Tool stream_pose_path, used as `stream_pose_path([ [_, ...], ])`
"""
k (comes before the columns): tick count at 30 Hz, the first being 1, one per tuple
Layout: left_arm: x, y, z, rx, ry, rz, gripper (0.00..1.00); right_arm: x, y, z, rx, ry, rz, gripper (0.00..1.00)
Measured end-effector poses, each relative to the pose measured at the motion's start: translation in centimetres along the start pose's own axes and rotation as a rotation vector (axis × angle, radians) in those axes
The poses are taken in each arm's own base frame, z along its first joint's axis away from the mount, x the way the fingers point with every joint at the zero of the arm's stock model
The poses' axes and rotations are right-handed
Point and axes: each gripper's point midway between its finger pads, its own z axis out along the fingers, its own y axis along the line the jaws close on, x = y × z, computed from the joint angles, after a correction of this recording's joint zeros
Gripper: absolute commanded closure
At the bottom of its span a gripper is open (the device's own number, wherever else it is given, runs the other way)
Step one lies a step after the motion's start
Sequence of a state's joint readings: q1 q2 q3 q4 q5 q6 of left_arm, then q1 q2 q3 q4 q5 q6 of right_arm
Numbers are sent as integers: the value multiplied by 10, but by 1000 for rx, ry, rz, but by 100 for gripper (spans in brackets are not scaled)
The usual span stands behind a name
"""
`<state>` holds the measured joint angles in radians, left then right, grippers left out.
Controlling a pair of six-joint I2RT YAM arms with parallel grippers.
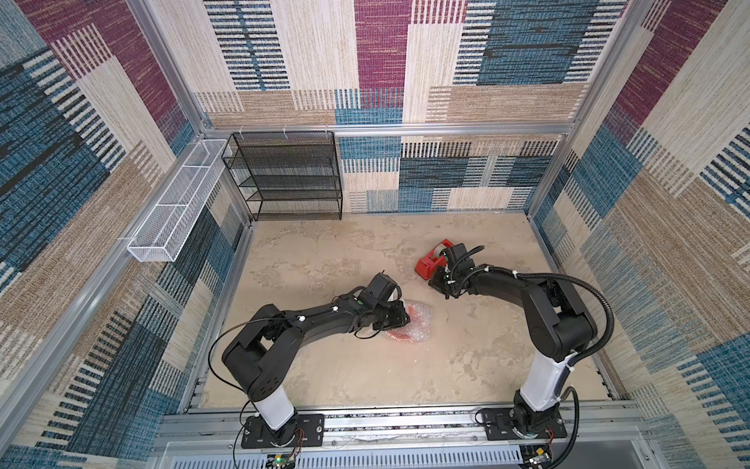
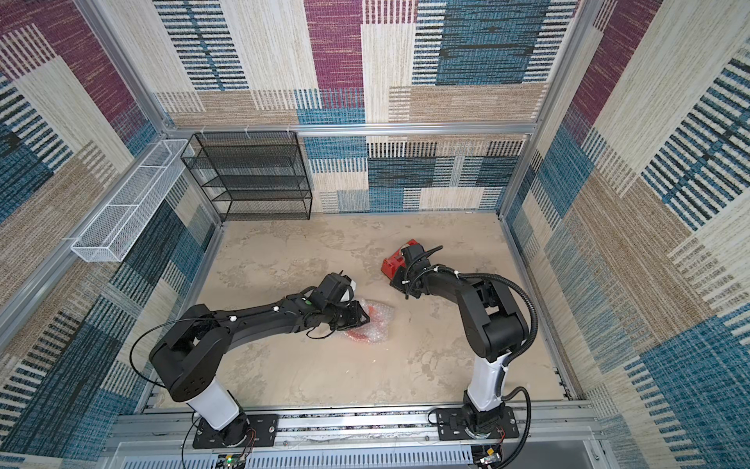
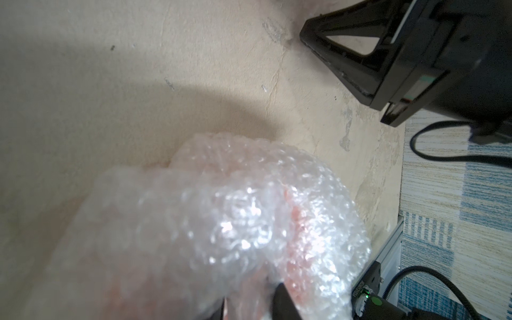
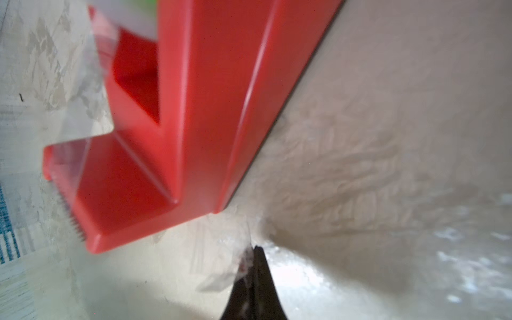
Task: Wrap bowls in bubble wrap
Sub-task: Tear off the tape using the Tape Cutter.
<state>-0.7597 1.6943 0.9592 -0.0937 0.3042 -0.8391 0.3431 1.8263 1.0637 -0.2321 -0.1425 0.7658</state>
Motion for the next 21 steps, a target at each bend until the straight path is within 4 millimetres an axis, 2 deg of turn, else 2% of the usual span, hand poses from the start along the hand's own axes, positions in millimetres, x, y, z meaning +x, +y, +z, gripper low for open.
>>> stream_pose_path([
  [4, 0, 0, 0, 1, 1, 0, 71, -4, 6, -13, -40, -7, 0, 100],
  [12, -2, -4, 1, 12, 5, 2, 71, -10, 31, -59, -184, -30, -24, 100],
  [21, -3, -5, 3, 13, 7, 2, 71, 38, 28, -90, -321, 76, -26, 100],
])
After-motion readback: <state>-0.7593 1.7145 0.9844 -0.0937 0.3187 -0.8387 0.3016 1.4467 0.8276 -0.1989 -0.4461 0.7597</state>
